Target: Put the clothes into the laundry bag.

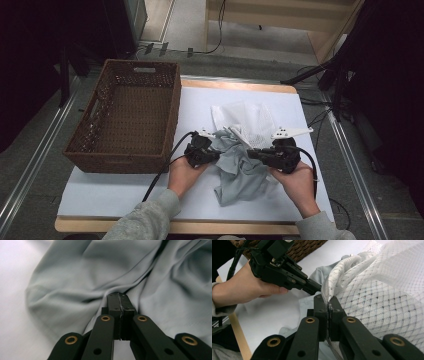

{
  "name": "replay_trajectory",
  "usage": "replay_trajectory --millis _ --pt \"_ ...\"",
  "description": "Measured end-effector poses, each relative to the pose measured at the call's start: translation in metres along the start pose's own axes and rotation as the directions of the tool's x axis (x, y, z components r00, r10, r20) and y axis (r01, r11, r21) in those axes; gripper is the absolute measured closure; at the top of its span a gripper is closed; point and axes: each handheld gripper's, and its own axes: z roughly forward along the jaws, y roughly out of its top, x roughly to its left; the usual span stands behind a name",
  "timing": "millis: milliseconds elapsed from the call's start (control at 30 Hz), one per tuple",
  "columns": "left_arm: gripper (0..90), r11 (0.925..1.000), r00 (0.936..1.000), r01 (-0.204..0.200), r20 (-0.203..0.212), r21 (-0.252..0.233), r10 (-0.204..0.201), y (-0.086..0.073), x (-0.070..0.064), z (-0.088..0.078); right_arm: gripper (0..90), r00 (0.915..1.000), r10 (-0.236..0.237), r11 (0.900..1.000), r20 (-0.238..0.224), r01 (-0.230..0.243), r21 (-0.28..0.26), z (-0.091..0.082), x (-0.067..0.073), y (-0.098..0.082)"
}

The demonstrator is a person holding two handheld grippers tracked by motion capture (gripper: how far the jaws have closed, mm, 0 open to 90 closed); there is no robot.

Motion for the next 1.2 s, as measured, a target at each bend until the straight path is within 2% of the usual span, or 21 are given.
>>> replay_trajectory --millis 67,200,267,333,367,467,567,633,667,733,900,1033,1100,1200 --pt "90.0 0.9995 0.9995 -0.03 0.006 -0.007 0.03 0.007 -0.004 -0.004 88.7 1.0 0.001 1.0 0.005 -0.001 -0.001 -0.001 -0.001 0.0" --pt "90.0 0.9993 0.9998 -0.021 0.003 -0.03 0.021 0.023 0.0 -0.013 88.7 1.0 0.005 1.0 0.005 -0.005 0.0 -0.001 -0.002 0.0" --pt "90.0 0.9994 0.9995 -0.014 -0.029 -0.032 0.013 0.03 0.004 -0.015 88.7 1.0 0.004 1.0 0.007 -0.004 0.0 -0.002 -0.002 0.0" --pt "90.0 0.9995 0.9985 0.016 -0.052 -0.028 -0.017 0.035 0.009 -0.011 88.7 1.0 0.003 1.0 0.009 -0.003 -0.002 -0.002 -0.002 0.001" --pt "90.0 0.9995 0.998 0.015 -0.061 -0.029 -0.017 0.037 0.011 -0.009 88.7 0.9999 0.005 1.0 0.009 -0.005 -0.004 -0.002 -0.002 0.001" --pt "90.0 0.9999 0.9993 -0.001 -0.038 -0.01 0.0 0.04 0.01 0.002 88.7 1.0 0.001 1.0 0.007 -0.001 -0.005 -0.002 -0.002 0.002" --pt "90.0 0.9993 0.9987 -0.037 0.036 0.011 0.036 0.041 0.005 0.014 88.7 1.0 0.004 1.0 0.007 -0.004 -0.007 -0.001 -0.002 0.004" --pt "90.0 0.9979 0.997 -0.06 0.051 0.023 0.059 0.042 0.001 0.02 88.7 1.0 0.002 1.0 0.008 -0.002 -0.008 -0.001 -0.002 0.004" --pt "90.0 0.9988 0.9966 -0.047 0.069 0.015 0.045 0.042 0.0 0.022 88.7 1.0 0.0 1.0 0.007 0.0 -0.008 -0.001 -0.002 0.005" --pt "90.0 0.9989 0.9941 -0.046 0.098 0.001 0.046 0.045 -0.002 0.023 88.7 1.0 0.001 1.0 0.007 0.0 -0.008 -0.001 -0.002 0.005" --pt "90.0 0.9959 0.9848 -0.089 0.148 -0.017 0.09 0.054 -0.019 0.026 88.7 1.0 -0.002 1.0 0.009 0.002 -0.01 0.0 -0.003 0.007" --pt "90.0 0.9921 0.9793 -0.123 0.159 -0.027 0.125 0.063 -0.032 0.03 88.7 1.0 -0.006 1.0 0.007 0.006 -0.009 0.001 -0.001 0.007" --pt "90.0 0.9923 0.9787 -0.122 0.164 -0.023 0.124 0.067 -0.032 0.034 88.7 1.0 -0.007 1.0 0.005 0.007 -0.017 -0.001 0.0 0.008" --pt "90.0 0.9934 0.9811 -0.112 0.156 -0.027 0.114 0.07 -0.032 0.04 88.7 0.9998 -0.016 0.999 -0.01 0.015 -0.047 -0.008 0.004 0.009"
